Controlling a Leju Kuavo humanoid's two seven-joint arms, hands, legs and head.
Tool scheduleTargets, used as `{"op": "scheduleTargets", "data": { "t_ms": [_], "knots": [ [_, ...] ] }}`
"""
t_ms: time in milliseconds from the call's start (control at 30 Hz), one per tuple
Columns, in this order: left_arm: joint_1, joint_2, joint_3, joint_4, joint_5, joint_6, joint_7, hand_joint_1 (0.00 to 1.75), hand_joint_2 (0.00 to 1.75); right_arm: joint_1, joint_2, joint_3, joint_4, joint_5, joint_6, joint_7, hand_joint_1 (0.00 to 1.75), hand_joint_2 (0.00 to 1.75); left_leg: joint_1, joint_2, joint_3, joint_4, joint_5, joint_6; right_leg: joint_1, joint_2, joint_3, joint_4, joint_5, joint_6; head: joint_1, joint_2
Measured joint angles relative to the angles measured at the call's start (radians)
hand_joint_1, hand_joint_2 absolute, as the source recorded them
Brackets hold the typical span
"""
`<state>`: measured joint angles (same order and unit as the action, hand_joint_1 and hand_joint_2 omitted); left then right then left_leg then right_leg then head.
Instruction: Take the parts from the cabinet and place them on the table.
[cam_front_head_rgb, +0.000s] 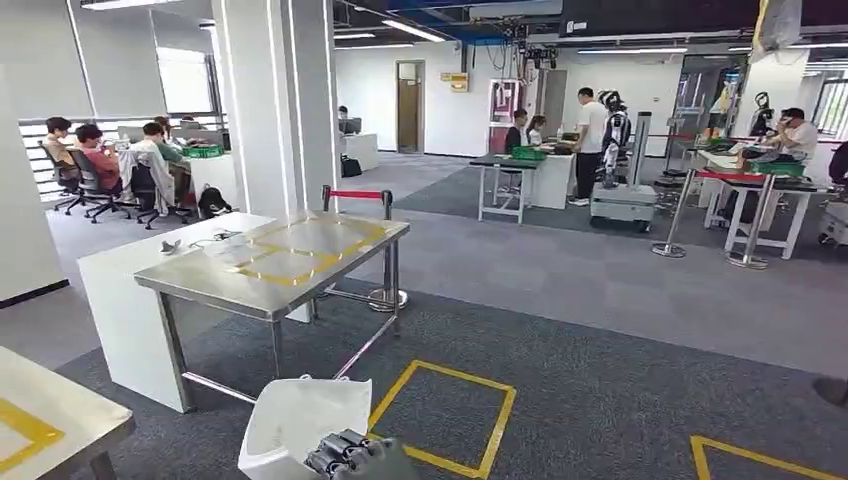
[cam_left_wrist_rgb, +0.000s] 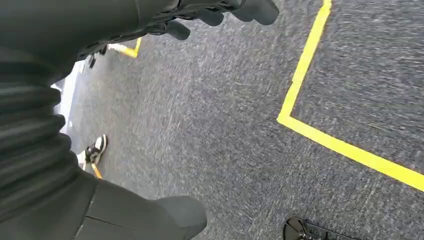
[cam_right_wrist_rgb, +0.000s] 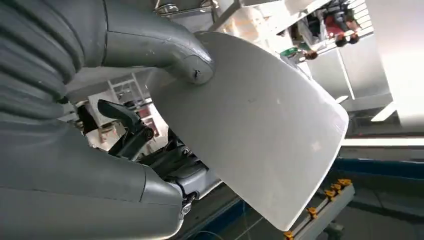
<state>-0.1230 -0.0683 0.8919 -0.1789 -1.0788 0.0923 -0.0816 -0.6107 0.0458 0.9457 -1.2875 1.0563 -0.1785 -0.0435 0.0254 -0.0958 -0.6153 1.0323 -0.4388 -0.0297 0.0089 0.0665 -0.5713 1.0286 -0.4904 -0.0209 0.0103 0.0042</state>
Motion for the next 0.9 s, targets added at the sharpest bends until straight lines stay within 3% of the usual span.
{"op": "scheduleTargets", "data": {
  "t_ms": [67,100,133,200,267,300,333,367,400,433,467,533,600,633,667,700,733,800,833,867,900],
  "knots": [
    [0.003,0.000,0.000,0.000,0.000,0.000,0.000,0.00,1.75,0.000,-0.001,0.000,0.000,0.000,0.000,0.002,1.75,1.75,0.006,-0.013,-0.004,-0.011,0.009,-0.015,0.008,-0.016,-0.003,0.005,0.003,-0.007,0.002,0.000],
    [0.004,0.000,0.000,0.000,-0.001,0.000,0.000,0.00,1.75,-0.001,0.000,0.000,0.000,0.000,0.000,0.001,1.75,1.75,0.006,-0.021,-0.005,-0.017,0.013,-0.023,0.006,-0.026,-0.002,-0.003,0.009,-0.015,0.001,0.000],
    [0.005,0.000,0.000,0.000,-0.002,0.000,0.000,0.00,1.75,-0.001,0.000,0.000,0.000,0.001,0.000,0.002,1.75,1.75,0.009,-0.017,-0.011,-0.010,0.011,-0.025,-0.006,-0.043,0.002,-0.018,0.020,-0.024,0.000,0.000],
    [0.004,-0.002,0.000,0.001,-0.002,0.000,0.000,0.00,1.75,0.000,0.000,0.000,0.000,0.002,-0.001,0.002,1.75,1.75,-0.002,0.061,-0.048,0.071,-0.050,-0.026,-0.002,-0.060,0.002,-0.023,0.024,-0.035,-0.004,0.000],
    [0.002,0.001,0.000,0.001,-0.005,0.000,0.000,0.00,1.75,0.006,-0.002,0.000,0.000,0.005,-0.001,0.002,1.75,1.75,-0.003,0.085,-0.122,0.245,-0.135,-0.030,0.002,-0.088,-0.003,-0.022,0.023,-0.036,-0.005,0.000],
    [0.002,0.001,0.000,0.001,-0.007,0.000,0.000,0.00,1.75,0.007,-0.002,0.000,0.000,0.007,-0.001,0.003,1.75,1.75,-0.002,0.086,-0.140,0.292,-0.148,-0.031,0.003,-0.098,-0.004,-0.021,0.023,-0.037,-0.005,0.000],
    [0.003,0.001,0.000,0.001,-0.007,0.000,0.000,0.00,1.75,0.009,-0.002,0.000,0.000,0.007,0.000,0.005,1.75,1.75,-0.002,0.087,-0.135,0.293,-0.138,-0.032,0.003,-0.110,-0.005,-0.021,0.023,-0.036,-0.005,0.000],
    [0.003,0.001,0.000,0.001,-0.008,-0.001,0.000,0.00,1.75,0.009,-0.002,0.000,0.000,0.008,0.000,0.006,1.75,1.75,-0.002,0.090,-0.108,0.252,-0.113,-0.032,0.003,-0.120,-0.005,-0.020,0.023,-0.036,-0.006,0.000],
    [0.003,0.002,0.000,0.000,-0.008,-0.002,0.000,0.00,1.75,0.009,-0.002,0.000,0.000,0.008,0.000,0.006,1.75,1.75,-0.002,0.097,-0.060,0.171,-0.074,-0.032,0.003,-0.131,-0.005,-0.017,0.022,-0.035,-0.006,0.000],
    [0.002,0.003,0.000,0.000,-0.008,-0.002,0.000,0.00,1.75,0.008,-0.002,0.000,0.000,0.008,0.000,0.006,1.75,1.75,-0.002,0.116,-0.001,0.069,-0.035,-0.032,0.002,-0.141,-0.004,-0.014,0.020,-0.032,-0.006,0.000],
    [0.000,0.004,0.000,0.000,-0.008,-0.002,0.000,0.00,1.75,0.008,-0.002,0.000,0.000,0.008,0.000,0.006,1.75,1.75,-0.006,0.156,0.036,-0.010,-0.036,-0.027,0.005,-0.150,-0.005,-0.007,0.016,-0.026,-0.006,0.000],
    [-0.002,0.004,0.000,0.000,-0.008,-0.002,0.000,0.00,1.75,0.007,-0.002,0.000,-0.001,0.008,-0.001,0.005,1.75,1.75,-0.011,0.141,0.037,-0.007,-0.031,-0.003,0.013,-0.159,-0.009,-0.003,0.013,-0.018,-0.004,0.000],
    [0.001,0.005,0.000,0.000,-0.009,-0.003,0.000,0.00,1.75,0.006,-0.002,0.000,-0.001,0.009,0.000,0.006,1.75,1.75,-0.013,0.125,0.030,-0.005,-0.029,0.006,0.012,-0.174,-0.008,-0.004,0.015,-0.012,-0.004,0.000],
    [0.001,0.004,0.000,0.000,-0.009,-0.003,0.000,0.00,1.75,0.006,-0.002,0.000,-0.002,0.009,0.000,0.006,1.75,1.75,-0.008,0.116,0.031,-0.010,-0.024,0.014,0.011,-0.176,-0.009,0.000,0.010,-0.005,-0.004,0.000],
    [0.001,0.003,0.000,0.000,-0.009,-0.003,0.000,0.00,1.75,0.006,-0.002,0.000,-0.002,0.009,0.000,0.005,1.75,1.75,-0.006,0.108,0.030,-0.010,-0.021,0.019,0.004,-0.132,-0.013,0.017,-0.004,0.006,-0.003,0.000],
    [-0.001,0.003,0.000,0.000,-0.010,-0.005,-0.001,0.00,1.75,0.005,-0.002,0.000,-0.003,0.009,-0.001,0.006,1.75,1.75,-0.003,0.102,0.027,-0.010,-0.018,0.023,0.001,-0.094,-0.034,0.064,-0.038,0.013,-0.002,0.000],
    [-0.003,0.003,0.000,0.000,-0.010,-0.006,-0.002,0.00,1.75,0.006,-0.005,0.000,-0.003,0.009,0.000,0.006,1.75,1.75,-0.003,0.093,0.025,-0.010,-0.016,0.026,-0.001,-0.077,-0.071,0.146,-0.081,0.018,-0.001,0.000],
    [-0.004,0.003,0.000,0.000,-0.011,-0.006,0.000,0.00,1.75,0.009,-0.011,0.000,-0.003,0.009,0.000,0.008,1.75,1.75,-0.004,0.071,0.017,-0.006,-0.014,0.027,-0.004,-0.073,-0.151,0.308,-0.141,0.022,0.000,0.000],
    [-0.002,0.003,0.000,0.000,-0.012,-0.007,0.000,0.00,1.75,0.013,-0.012,0.000,-0.003,0.009,0.000,0.008,1.75,1.75,-0.004,0.061,0.015,-0.004,-0.014,0.027,-0.005,-0.072,-0.163,0.329,-0.136,0.021,0.000,0.000],
    [-0.002,0.004,0.000,0.000,-0.013,-0.007,0.001,0.00,1.75,0.014,-0.015,0.000,-0.003,0.009,0.000,0.009,1.75,1.75,-0.004,0.049,0.014,-0.003,-0.013,0.026,-0.005,-0.071,-0.151,0.301,-0.110,0.018,0.001,0.000],
    [-0.002,0.003,0.000,0.000,-0.016,-0.008,0.003,0.00,1.75,0.014,-0.016,0.000,-0.003,0.009,0.001,0.009,1.75,1.75,-0.004,0.035,0.014,-0.002,-0.012,0.025,-0.005,-0.068,-0.114,0.227,-0.066,0.013,0.001,0.000]
  ]
}}
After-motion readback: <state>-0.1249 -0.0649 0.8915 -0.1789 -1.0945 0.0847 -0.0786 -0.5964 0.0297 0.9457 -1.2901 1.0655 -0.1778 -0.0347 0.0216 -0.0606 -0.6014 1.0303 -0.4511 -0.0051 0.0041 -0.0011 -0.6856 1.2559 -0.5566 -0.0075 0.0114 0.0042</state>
